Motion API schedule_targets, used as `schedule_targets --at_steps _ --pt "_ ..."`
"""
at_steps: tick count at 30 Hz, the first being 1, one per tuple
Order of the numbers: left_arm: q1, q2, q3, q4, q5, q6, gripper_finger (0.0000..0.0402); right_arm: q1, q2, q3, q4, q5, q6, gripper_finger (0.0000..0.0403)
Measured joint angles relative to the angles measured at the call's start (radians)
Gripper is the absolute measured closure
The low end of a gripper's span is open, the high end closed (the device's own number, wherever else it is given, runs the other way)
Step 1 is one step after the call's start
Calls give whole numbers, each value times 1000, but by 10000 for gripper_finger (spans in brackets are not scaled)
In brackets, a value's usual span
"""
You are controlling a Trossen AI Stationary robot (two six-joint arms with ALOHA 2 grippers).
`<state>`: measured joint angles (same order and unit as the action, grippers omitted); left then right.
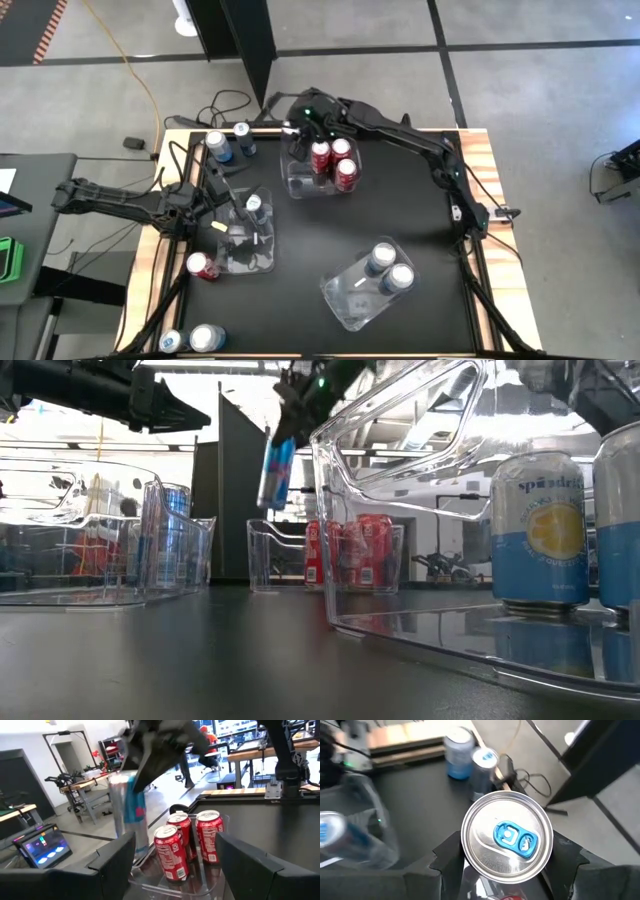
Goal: Sort soda cans
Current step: Put the blue soda can into the middle left transparent bin
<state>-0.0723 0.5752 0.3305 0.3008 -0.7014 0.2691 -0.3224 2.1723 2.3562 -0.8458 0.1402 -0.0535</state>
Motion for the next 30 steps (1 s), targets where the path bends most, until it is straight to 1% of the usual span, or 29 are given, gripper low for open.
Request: schedule_targets --at_steps 4,9,18,25,30 --pt "0 -13 0 -3 -31 0 132 52 -42 0 -18 0 -8 182" --pt "0 -51 0 -5 -40 -17 132 126 -74 0 -51 0 -29 182" --pt "0 -113 0 -12 -41 -49 132 274 -87 0 -70 -4 -36 182" --pt "0 -185 0 -77 -41 -70 132 379 -84 -1 -46 -11 -33 182" --pt "0 -245 0 -142 -40 -74 132 407 -83 -25 -13 -11 -25 182"
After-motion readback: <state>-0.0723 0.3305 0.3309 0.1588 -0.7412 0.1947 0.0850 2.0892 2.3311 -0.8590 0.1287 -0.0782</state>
